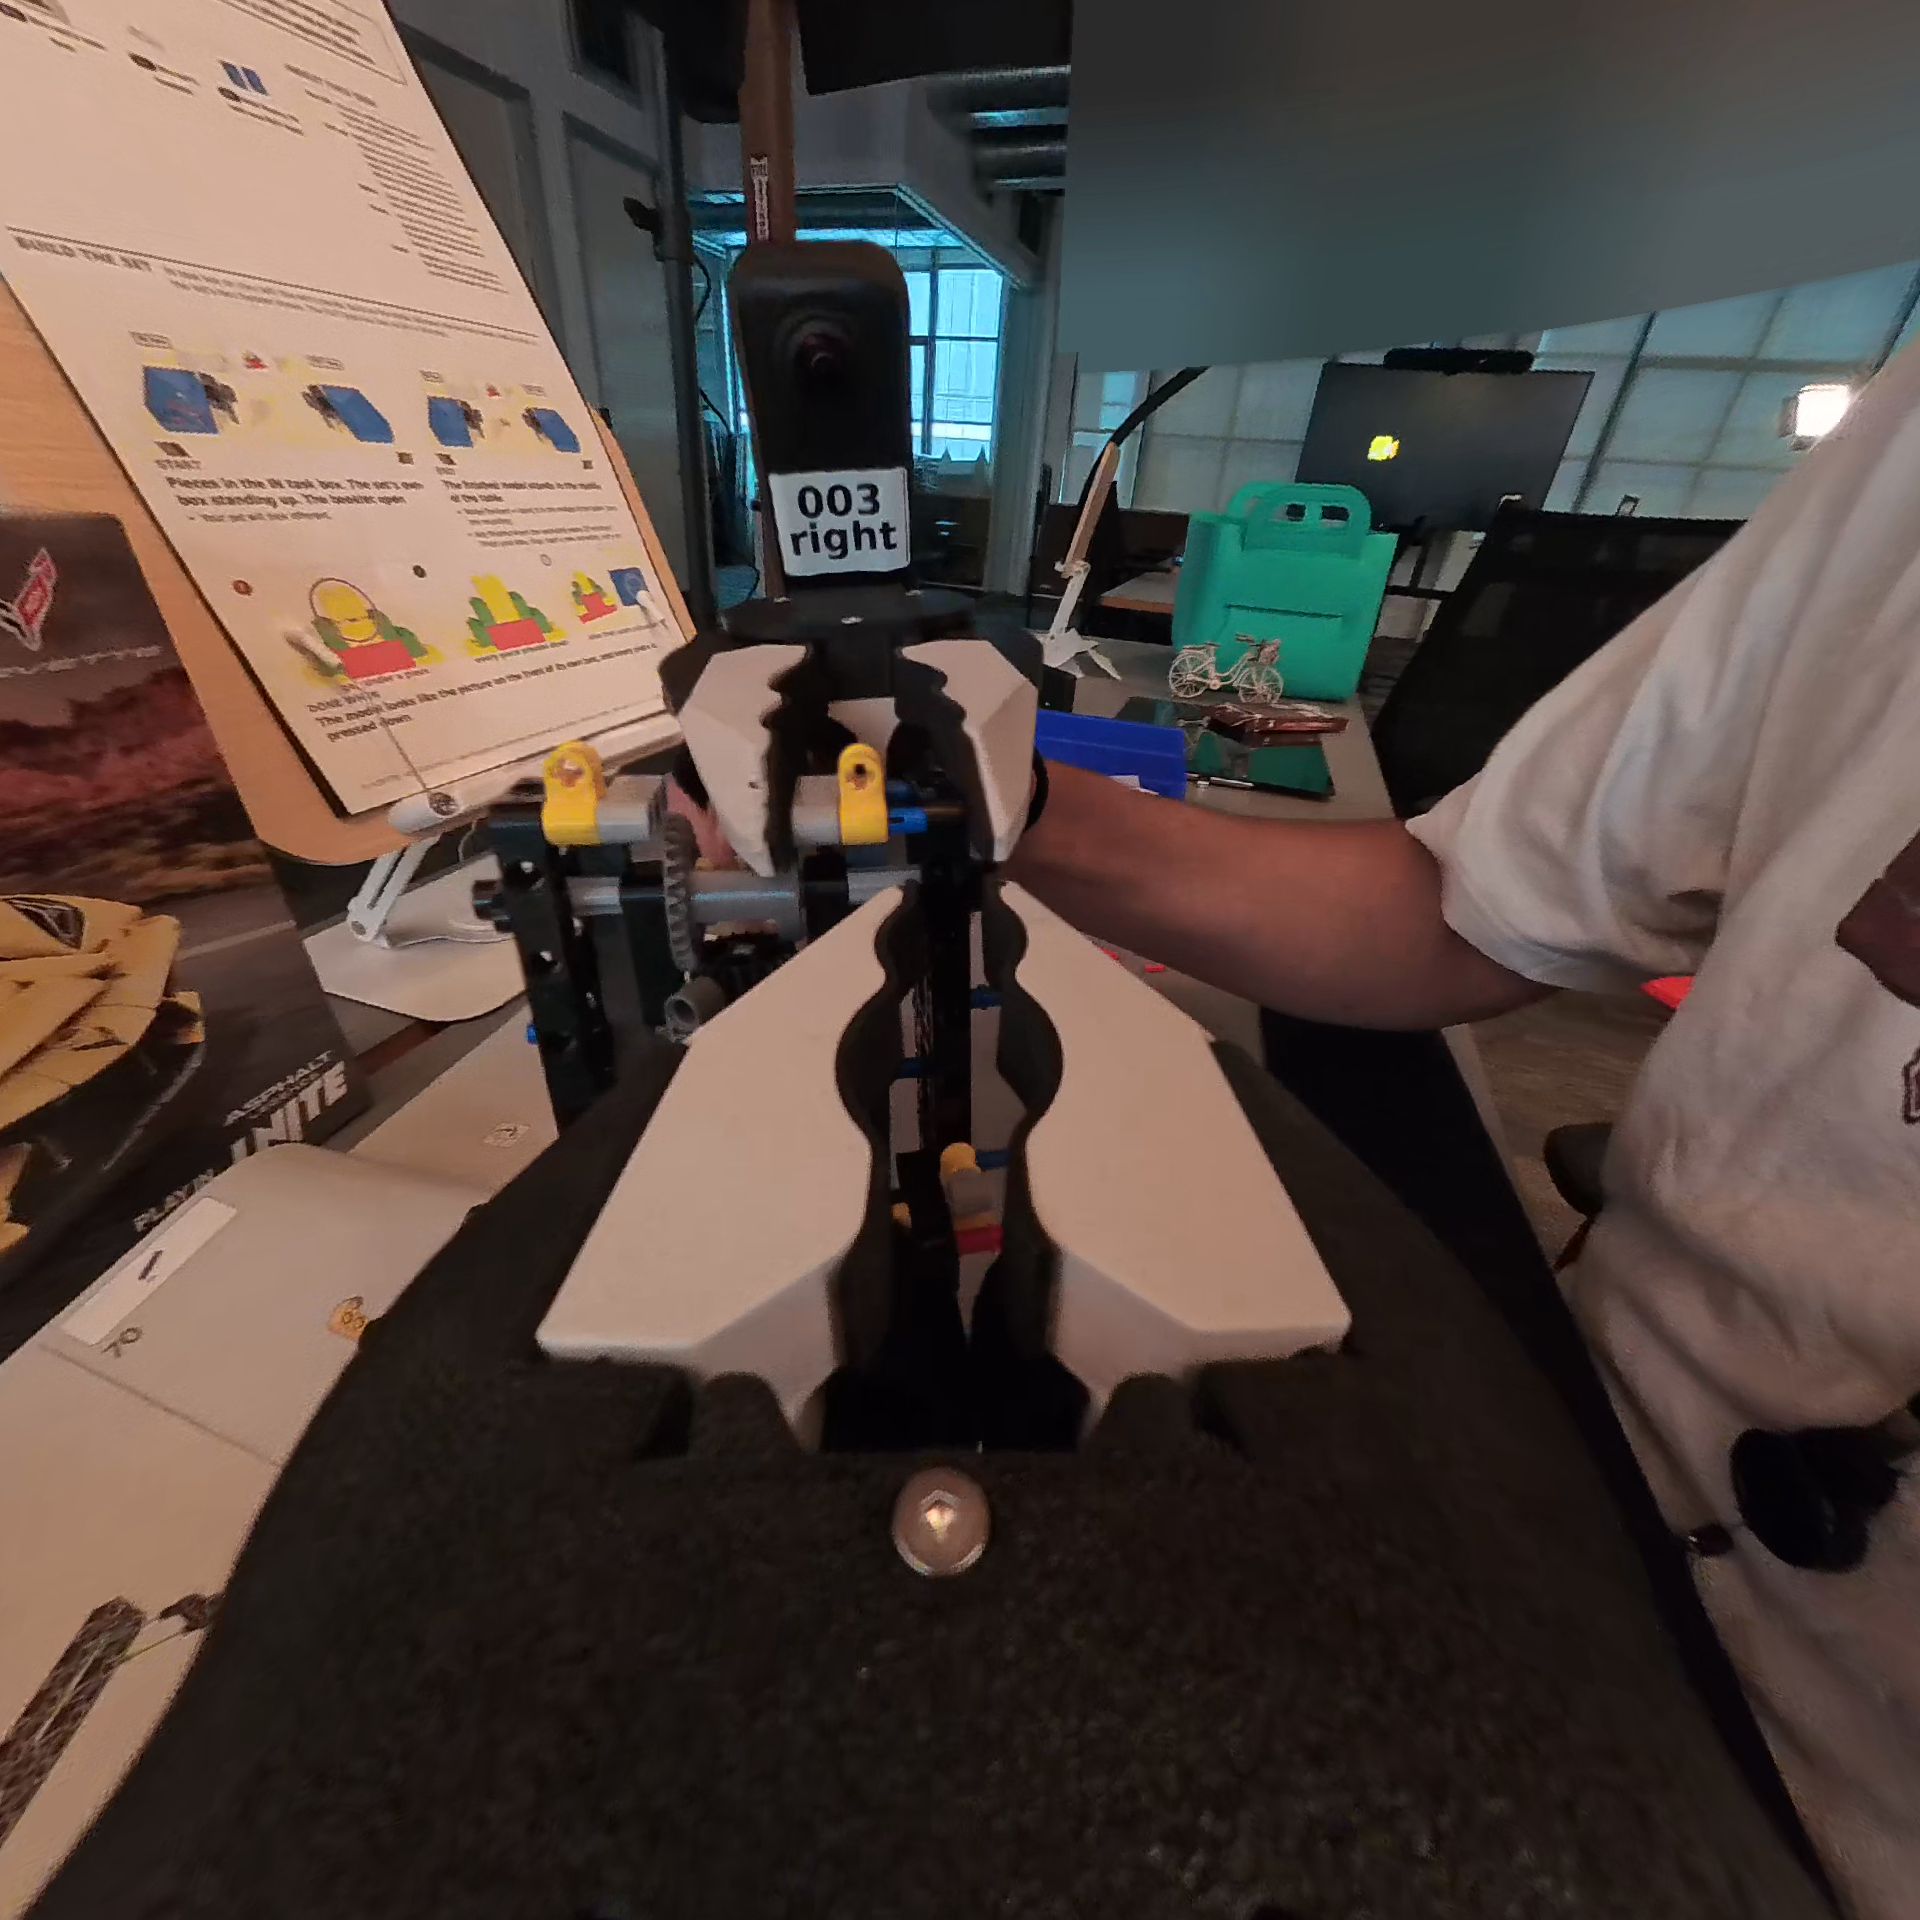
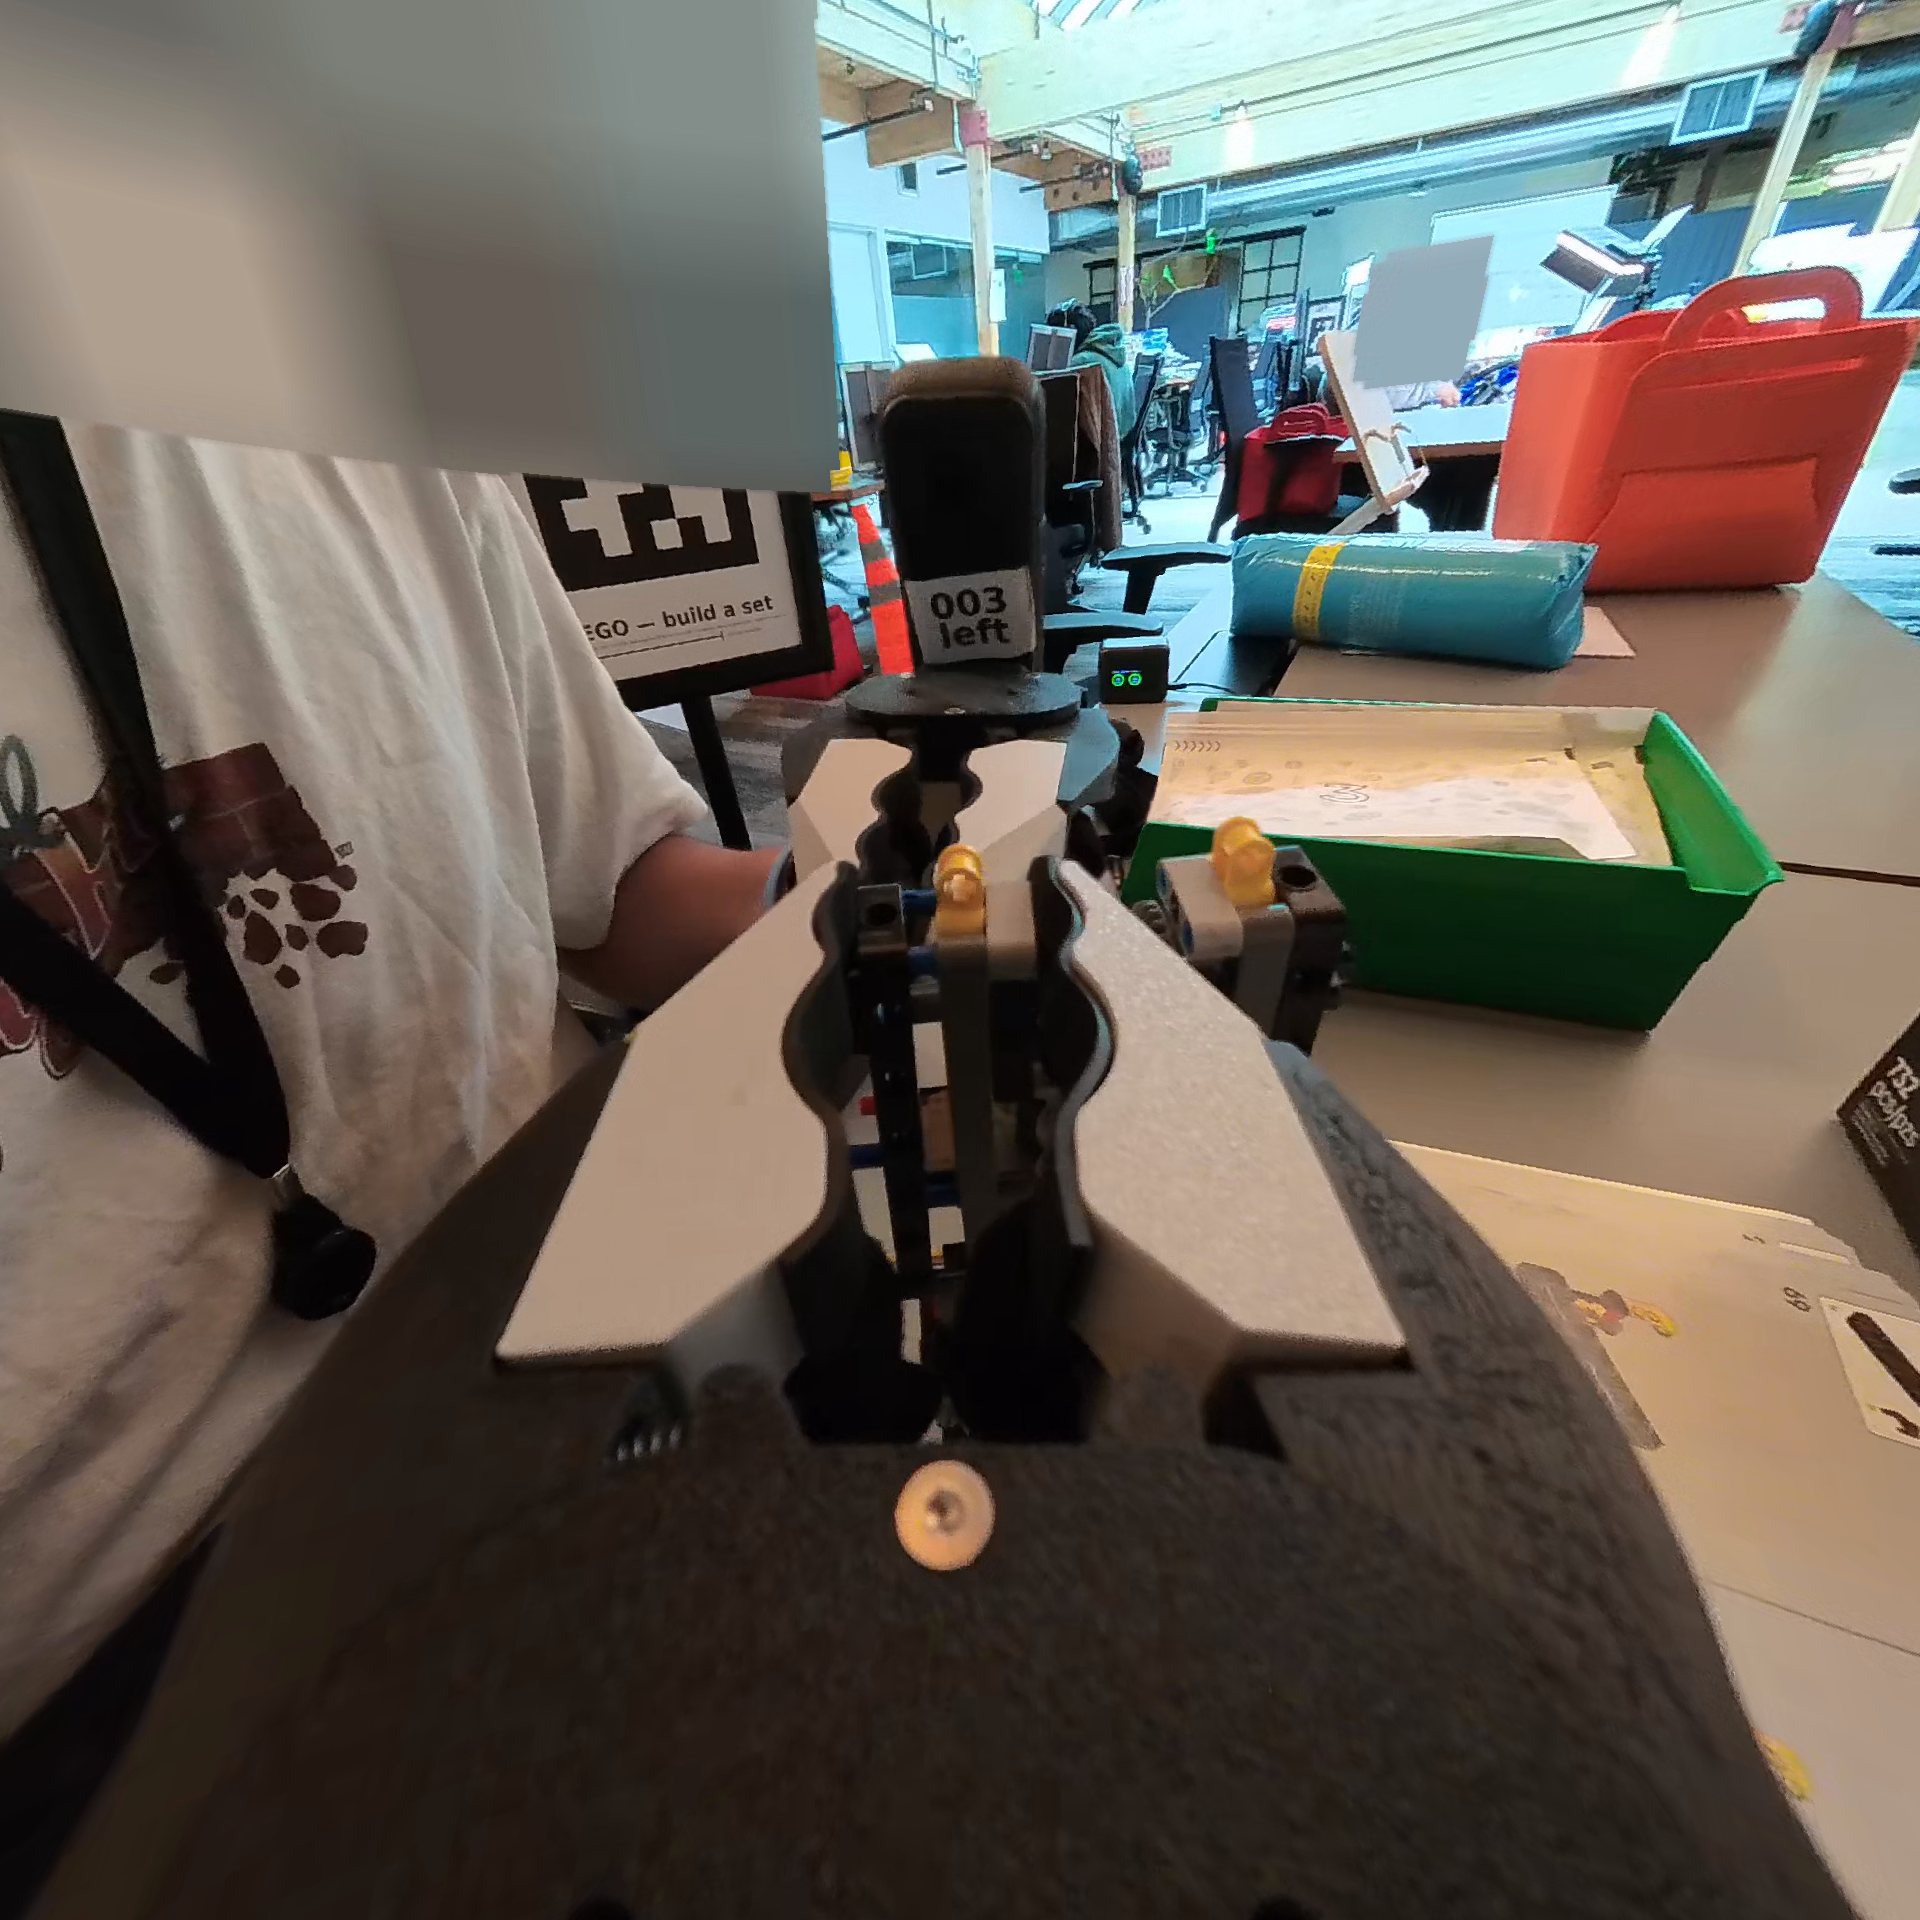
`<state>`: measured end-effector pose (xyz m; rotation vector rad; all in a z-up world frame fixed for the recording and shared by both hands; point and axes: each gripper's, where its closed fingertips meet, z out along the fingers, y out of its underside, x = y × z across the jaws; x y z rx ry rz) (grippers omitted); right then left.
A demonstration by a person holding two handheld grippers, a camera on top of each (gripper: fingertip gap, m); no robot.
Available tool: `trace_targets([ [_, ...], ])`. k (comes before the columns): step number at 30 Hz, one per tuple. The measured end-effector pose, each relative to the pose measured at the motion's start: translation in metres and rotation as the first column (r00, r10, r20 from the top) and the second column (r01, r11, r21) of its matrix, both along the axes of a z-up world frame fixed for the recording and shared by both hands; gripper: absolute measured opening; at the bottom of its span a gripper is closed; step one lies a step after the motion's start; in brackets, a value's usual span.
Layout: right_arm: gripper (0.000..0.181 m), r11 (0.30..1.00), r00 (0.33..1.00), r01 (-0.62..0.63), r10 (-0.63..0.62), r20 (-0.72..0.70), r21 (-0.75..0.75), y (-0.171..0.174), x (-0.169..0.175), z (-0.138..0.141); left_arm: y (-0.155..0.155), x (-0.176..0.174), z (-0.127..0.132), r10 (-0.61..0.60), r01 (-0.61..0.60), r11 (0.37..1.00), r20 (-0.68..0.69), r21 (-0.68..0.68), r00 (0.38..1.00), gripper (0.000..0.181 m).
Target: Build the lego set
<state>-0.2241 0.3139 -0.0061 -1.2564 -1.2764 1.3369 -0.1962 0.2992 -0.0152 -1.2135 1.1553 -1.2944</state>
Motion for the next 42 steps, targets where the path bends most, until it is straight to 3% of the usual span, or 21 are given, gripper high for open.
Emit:
trace_targets([
  [6,0.034,0.991,0.991,0.133,-0.133,0.021,-0.029,0.015,-0.001,0.002,0.012,-0.003,0.002,0.082,-0.082,0.997,0.019,-0.012,0.996,0.011],
  [8,0.055,0.961,0.962,0.271,-0.268,0.050,-0.061,0.024,0.005,0.011,0.013,-0.002,0.002,0.136,-0.136,0.991,0.026,0.010,0.990,0.011],
  [10,0.051,0.868,0.886,0.463,-0.450,0.110,-0.181,0.037,0.021,0.020,0.016,-0.001,0.002,0.218,-0.218,0.976,0.034,0.021,0.975,0.011],
  [12,0.049,0.780,0.817,0.576,-0.557,0.146,-0.247,0.033,0.030,0.024,0.017,0.003,0.002,0.285,-0.286,0.958,0.044,0.022,0.958,0.011],
  [15,0.048,0.705,0.715,0.694,-0.650,0.256,-0.148,0.021,0.027,0.009,0.017,0.012,0.000,0.377,-0.379,0.924,0.045,0.046,0.925,0.011],
  [18,0.036,0.644,0.615,0.764,-0.707,0.349,-0.040,0.019,0.032,-0.002,0.017,0.018,-0.001,0.431,-0.433,0.898,0.035,0.084,0.902,0.011],
  [20,0.027,0.617,0.579,0.786,-0.725,0.373,-0.020,0.021,0.035,-0.004,0.015,0.020,-0.002,0.445,-0.446,0.890,0.034,0.098,0.895,0.011],
  [24,0.027,0.606,0.556,0.796,-0.728,0.401,-0.003,0.021,0.036,-0.006,0.013,0.023,-0.003,0.457,-0.458,0.882,0.033,0.115,0.889,0.011],
  [27,0.032,0.615,0.580,0.787,-0.713,0.394,-0.046,0.020,0.034,-0.004,0.013,0.023,-0.003,0.459,-0.460,0.881,0.037,0.113,0.888,0.011],
  [29,0.034,0.619,0.626,0.770,-0.684,0.375,-0.155,0.020,0.033,-0.001,0.014,0.023,-0.003,0.460,-0.461,0.880,0.039,0.111,0.887,0.011],
  [34,0.022,0.589,0.650,0.760,-0.673,0.354,-0.276,0.024,0.037,-0.002,0.014,0.023,-0.003,0.452,-0.453,0.884,0.038,0.113,0.891,0.011],
  [42,0.022,0.596,0.580,0.797,-0.709,0.401,-0.098,0.025,0.037,-0.003,0.015,0.022,-0.003,0.428,-0.429,0.898,0.029,0.094,0.903,0.011],
])
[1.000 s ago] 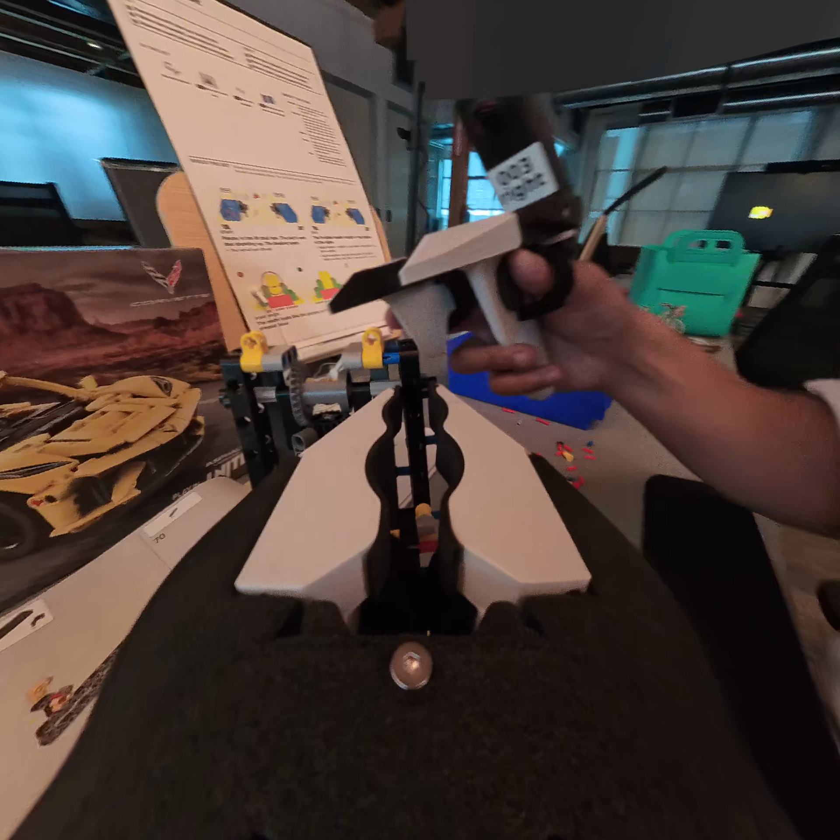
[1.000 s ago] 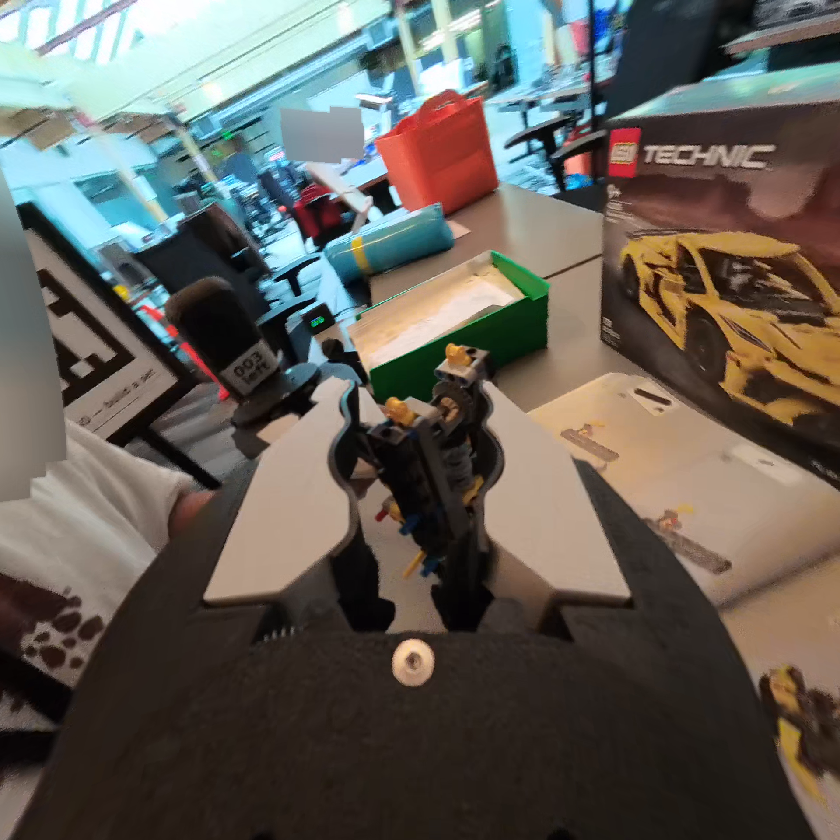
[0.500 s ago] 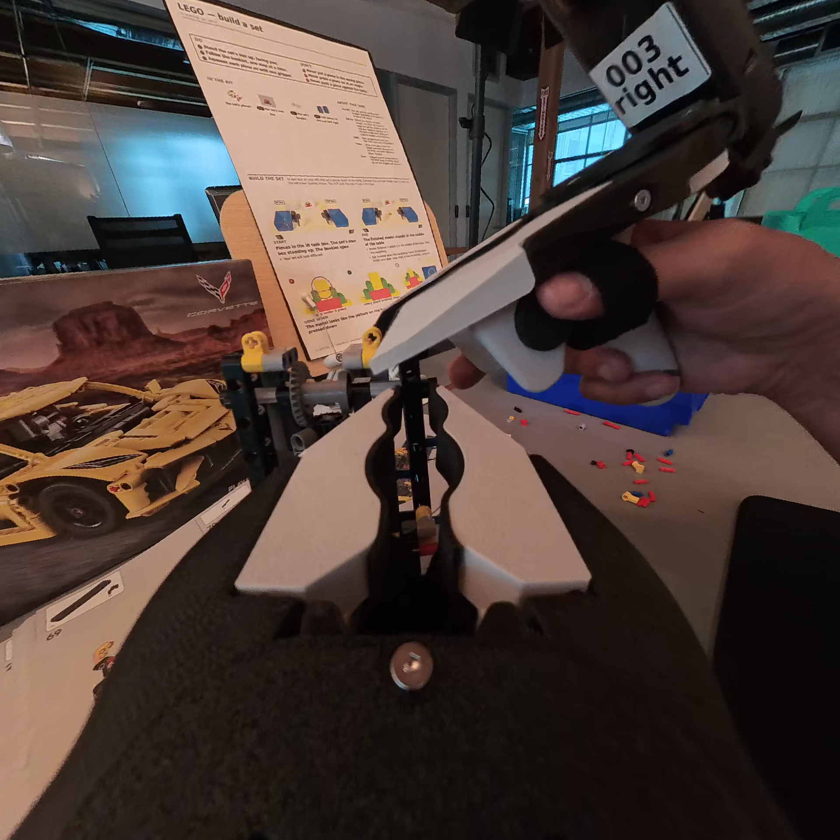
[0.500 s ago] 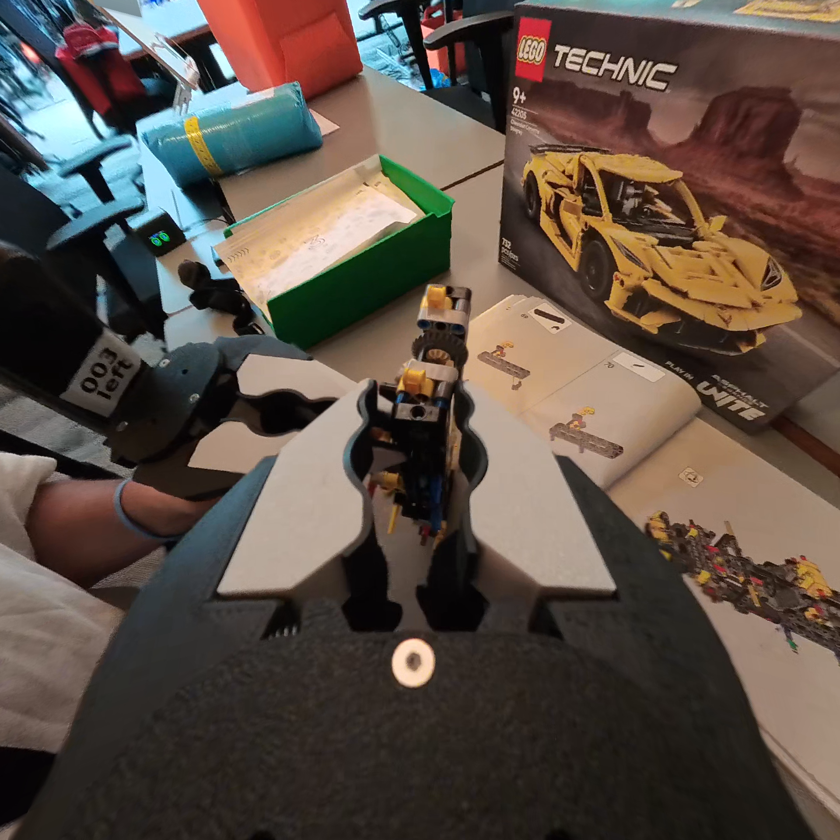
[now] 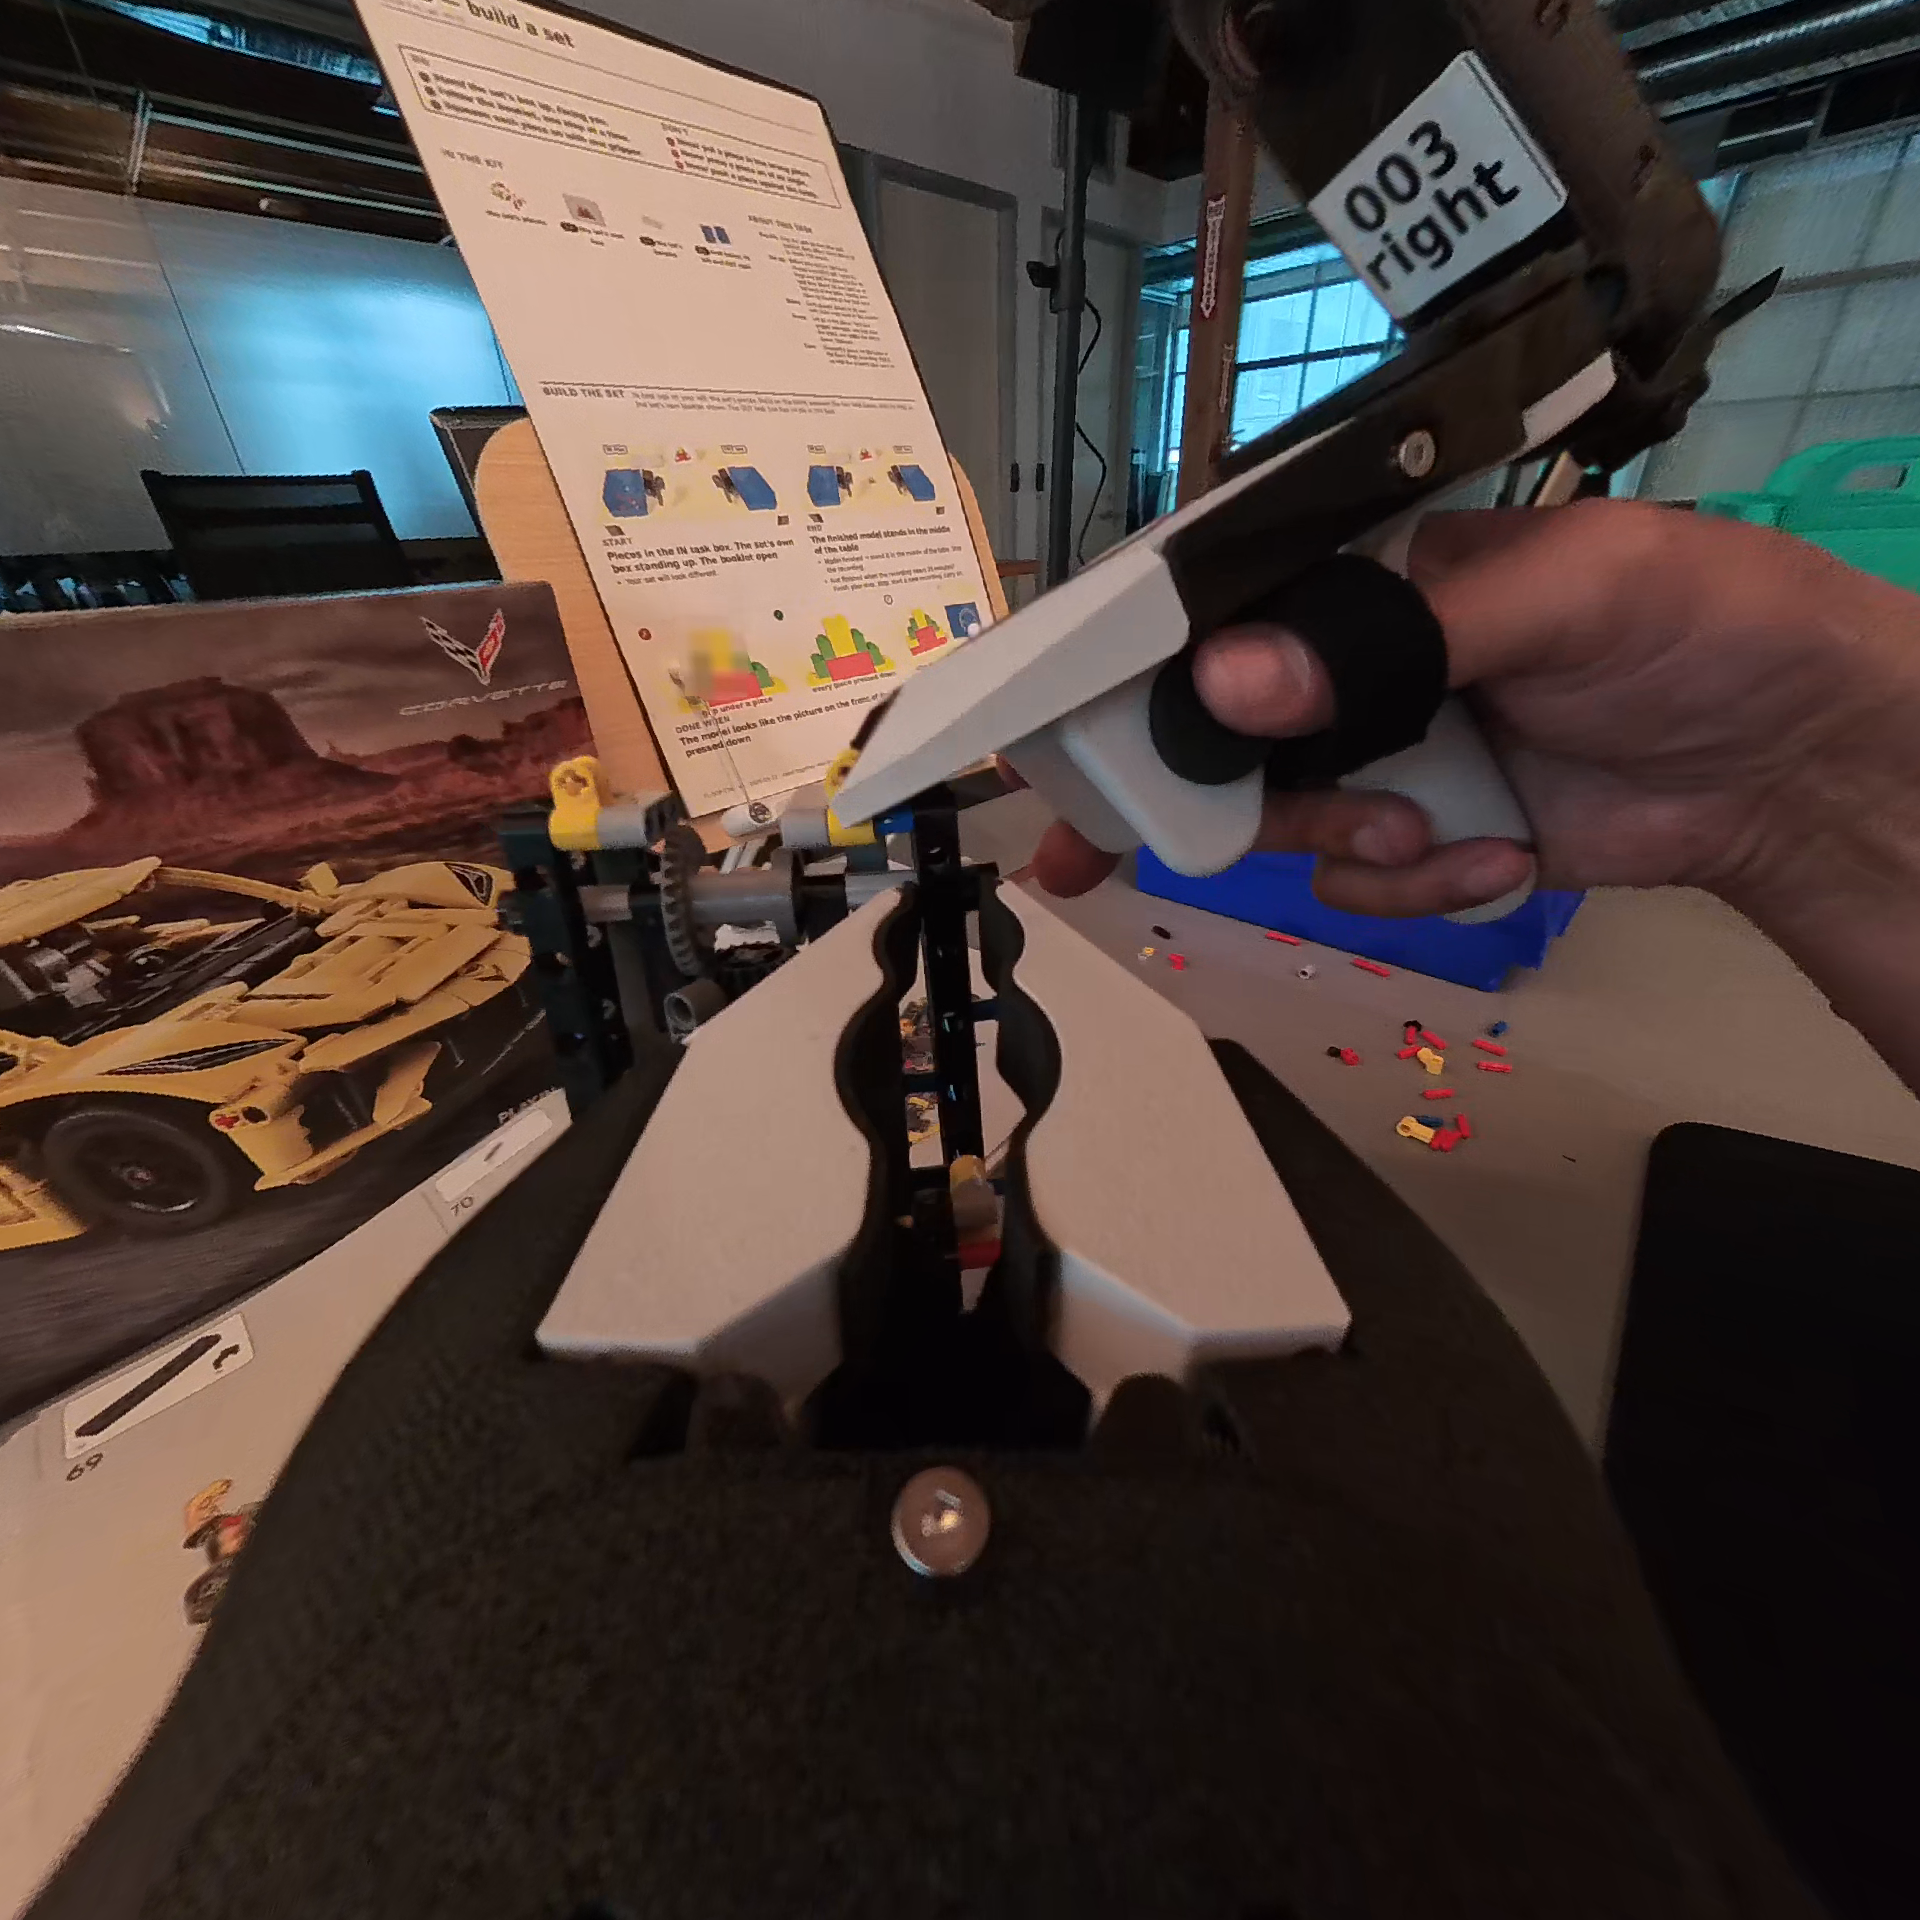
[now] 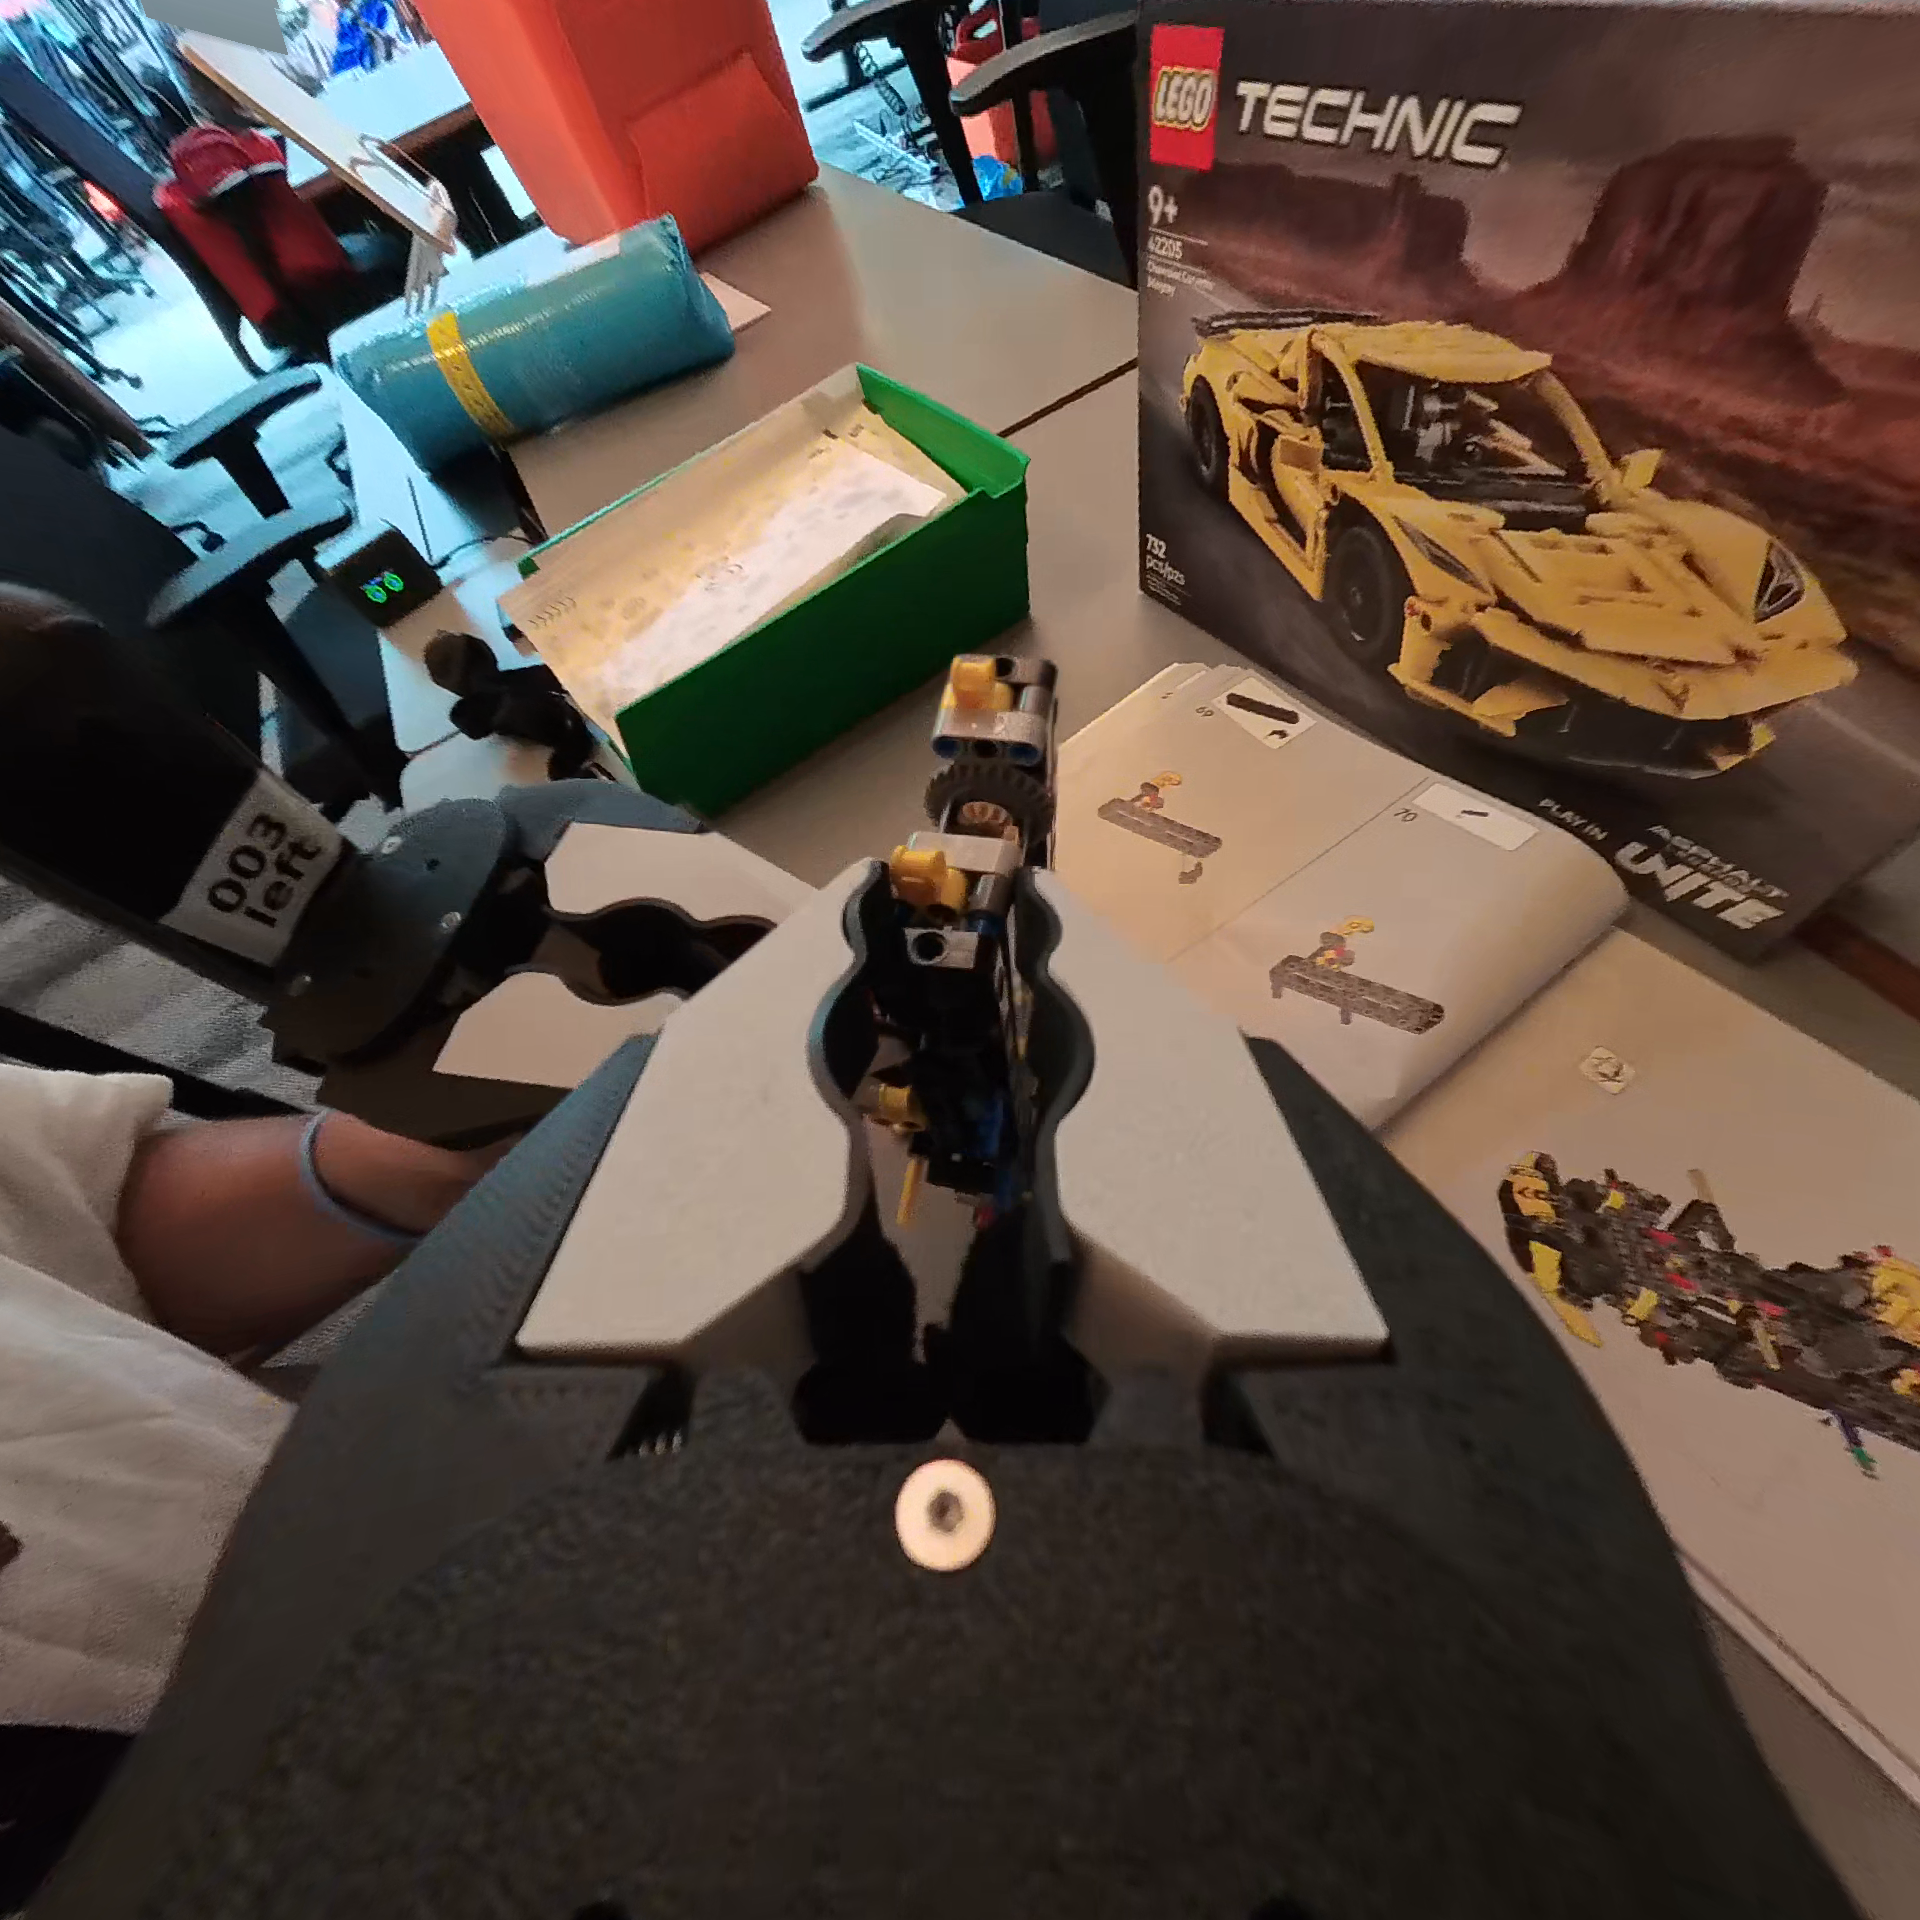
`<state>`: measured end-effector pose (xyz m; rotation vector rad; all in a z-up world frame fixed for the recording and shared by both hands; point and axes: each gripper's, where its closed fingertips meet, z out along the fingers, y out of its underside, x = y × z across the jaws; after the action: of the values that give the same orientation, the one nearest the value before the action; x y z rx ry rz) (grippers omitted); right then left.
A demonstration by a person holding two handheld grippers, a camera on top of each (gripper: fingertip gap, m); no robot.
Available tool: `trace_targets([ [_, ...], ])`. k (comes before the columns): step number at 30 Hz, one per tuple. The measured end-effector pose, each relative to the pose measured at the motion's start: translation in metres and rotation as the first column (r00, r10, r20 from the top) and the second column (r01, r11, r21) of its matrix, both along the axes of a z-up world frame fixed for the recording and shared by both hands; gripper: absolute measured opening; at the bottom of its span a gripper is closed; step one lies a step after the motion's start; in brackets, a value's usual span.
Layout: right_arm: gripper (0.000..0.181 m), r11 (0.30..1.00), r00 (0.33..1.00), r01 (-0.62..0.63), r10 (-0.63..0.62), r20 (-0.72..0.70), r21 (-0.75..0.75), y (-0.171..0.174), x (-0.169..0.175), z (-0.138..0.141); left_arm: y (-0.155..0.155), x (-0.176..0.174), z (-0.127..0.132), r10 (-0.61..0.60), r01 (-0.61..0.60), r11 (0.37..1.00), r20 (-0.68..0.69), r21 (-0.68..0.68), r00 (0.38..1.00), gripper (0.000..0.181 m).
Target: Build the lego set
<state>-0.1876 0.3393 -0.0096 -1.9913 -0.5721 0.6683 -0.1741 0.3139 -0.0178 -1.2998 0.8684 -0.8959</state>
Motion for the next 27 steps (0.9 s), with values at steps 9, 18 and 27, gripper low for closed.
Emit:
trace_targets([
  [9,0.023,0.999,0.997,0.002,-0.004,0.071,0.040,0.002,0.000,0.000,0.000,-0.002,0.000,-0.053,0.054,0.998,0.018,-0.029,0.998,0.011],
  [18,0.052,0.839,0.848,-0.494,0.408,0.338,0.227,-0.021,-0.001,0.029,0.001,-0.012,0.003,-0.156,0.160,0.986,0.068,-0.049,0.985,0.011],
  [27,0.034,0.590,0.527,-0.807,0.694,0.491,0.032,-0.015,-0.012,-0.003,-0.009,-0.014,0.003,-0.259,0.261,0.965,0.074,-0.021,0.963,0.011],
])
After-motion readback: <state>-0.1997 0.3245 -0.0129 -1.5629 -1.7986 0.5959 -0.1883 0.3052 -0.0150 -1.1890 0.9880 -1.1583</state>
